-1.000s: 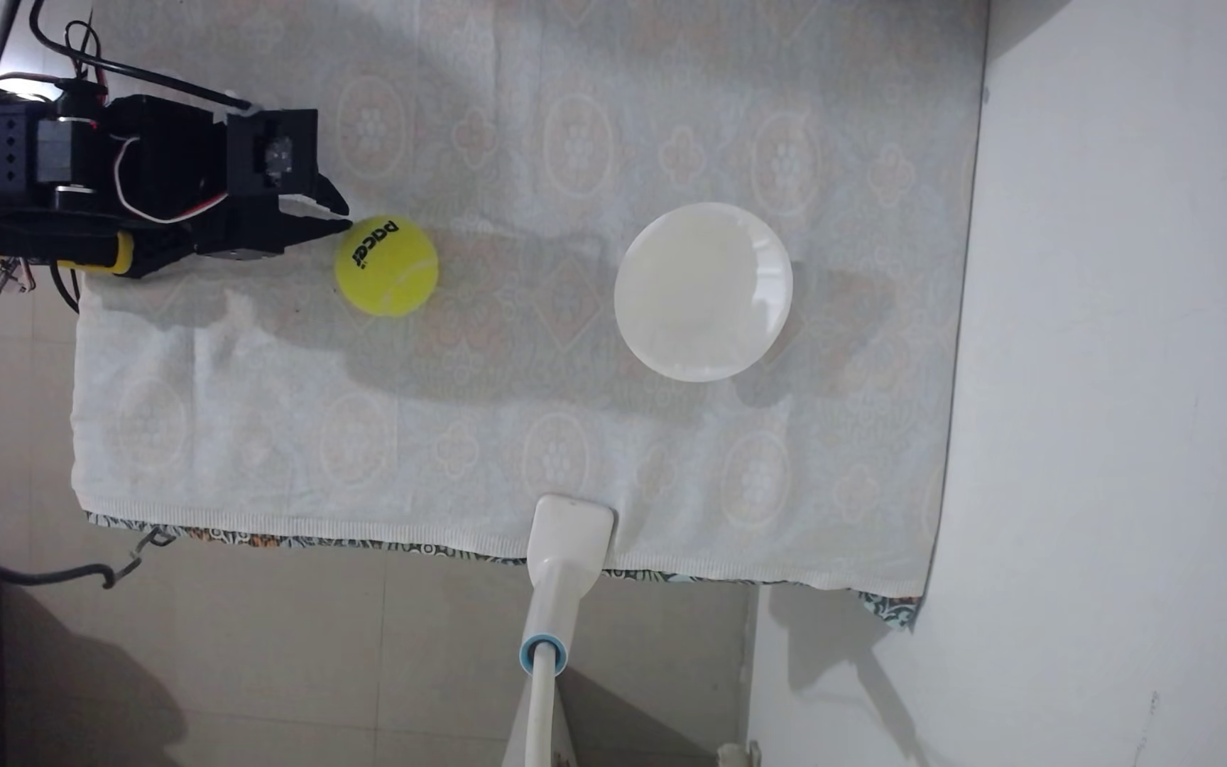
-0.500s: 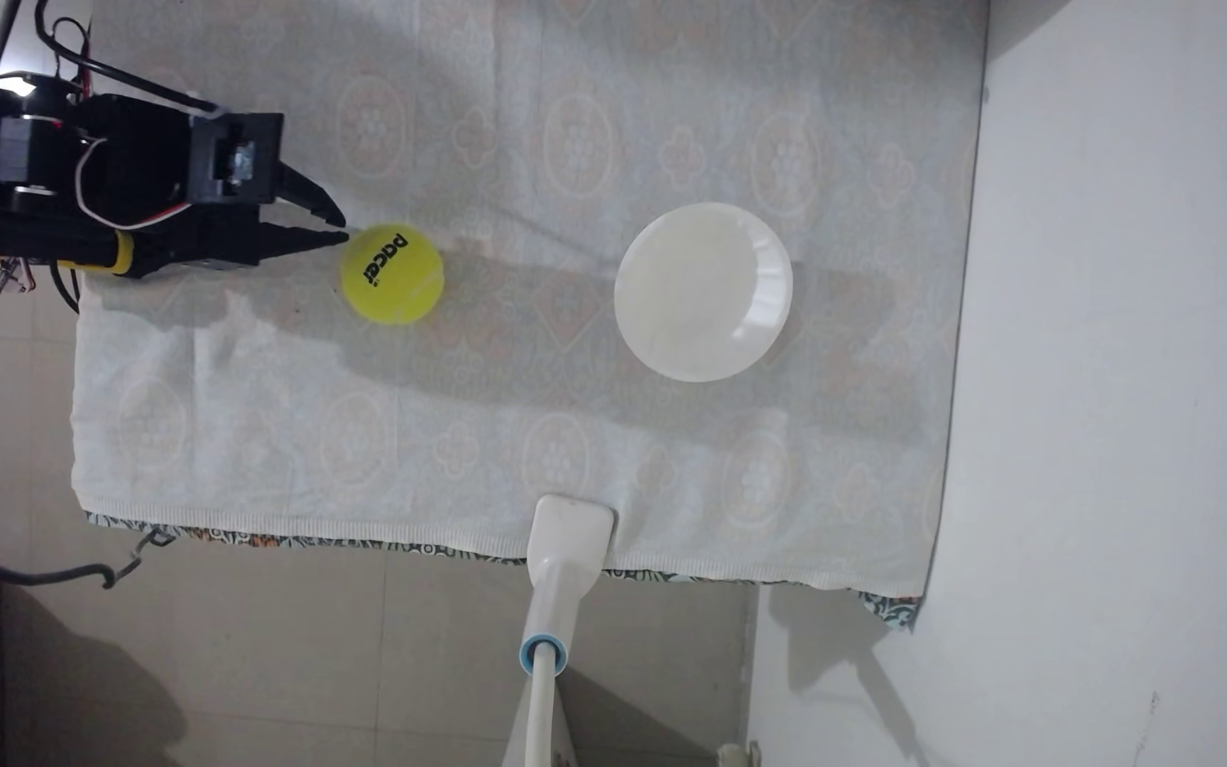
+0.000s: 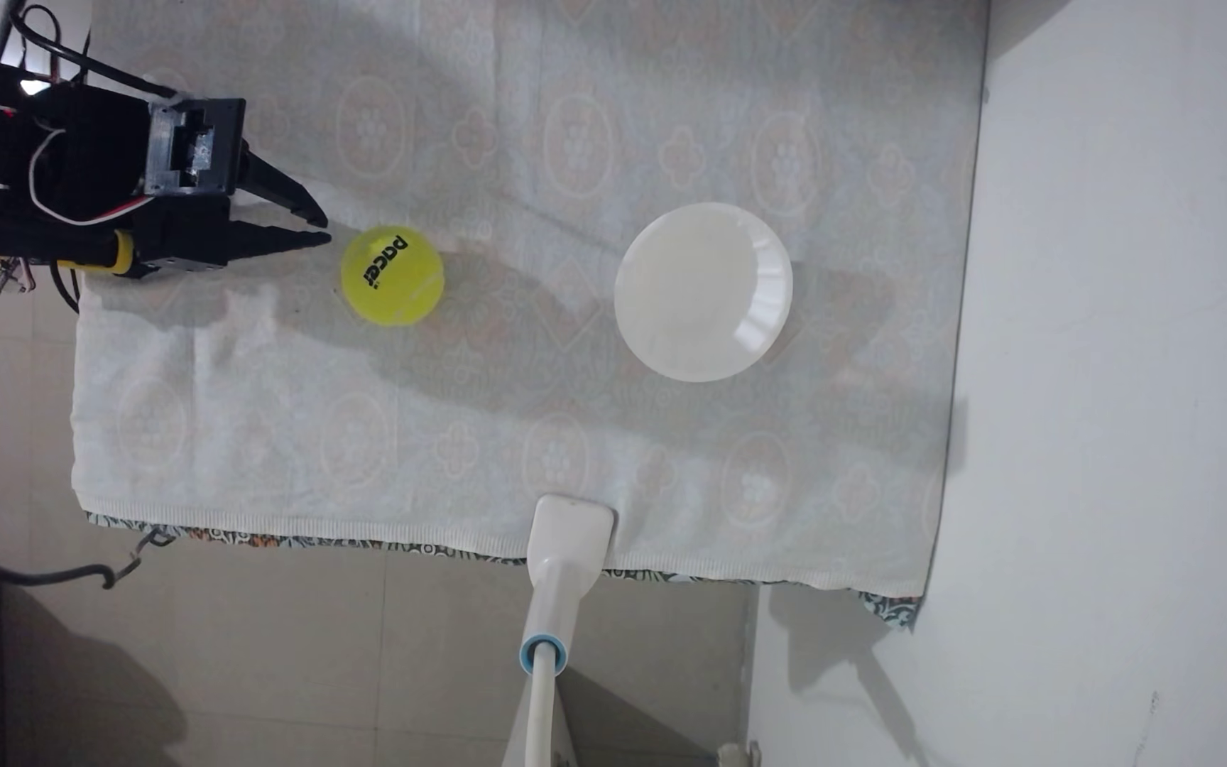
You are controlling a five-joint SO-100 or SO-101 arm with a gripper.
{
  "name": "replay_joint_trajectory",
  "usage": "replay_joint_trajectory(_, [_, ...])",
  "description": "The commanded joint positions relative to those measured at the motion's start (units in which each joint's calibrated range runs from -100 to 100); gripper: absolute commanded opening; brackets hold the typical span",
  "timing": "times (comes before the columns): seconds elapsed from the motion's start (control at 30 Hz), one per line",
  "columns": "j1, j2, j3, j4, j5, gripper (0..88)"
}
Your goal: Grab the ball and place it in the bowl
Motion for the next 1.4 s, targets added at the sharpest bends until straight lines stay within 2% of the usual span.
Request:
replay_joint_trajectory(0.0, [-0.35,4.96,-9.26,1.53,-0.78,0.2])
replay_joint_trajectory(0.33, [0.86,13.33,-16.44,3.33,-0.29,2.9])
replay_joint_trajectory(0.47, [5.05,16.79,-16.98,2.60,-0.49,6.9])
replay_joint_trajectory(0.67, [7.25,19.69,-15.98,1.12,-1.17,20.1])
replay_joint_trajectory(0.87, [9.23,20.65,-15.71,0.79,-1.27,29.6])
replay_joint_trajectory(1.37, [14.85,26.12,-26.16,4.90,-1.12,44.1])
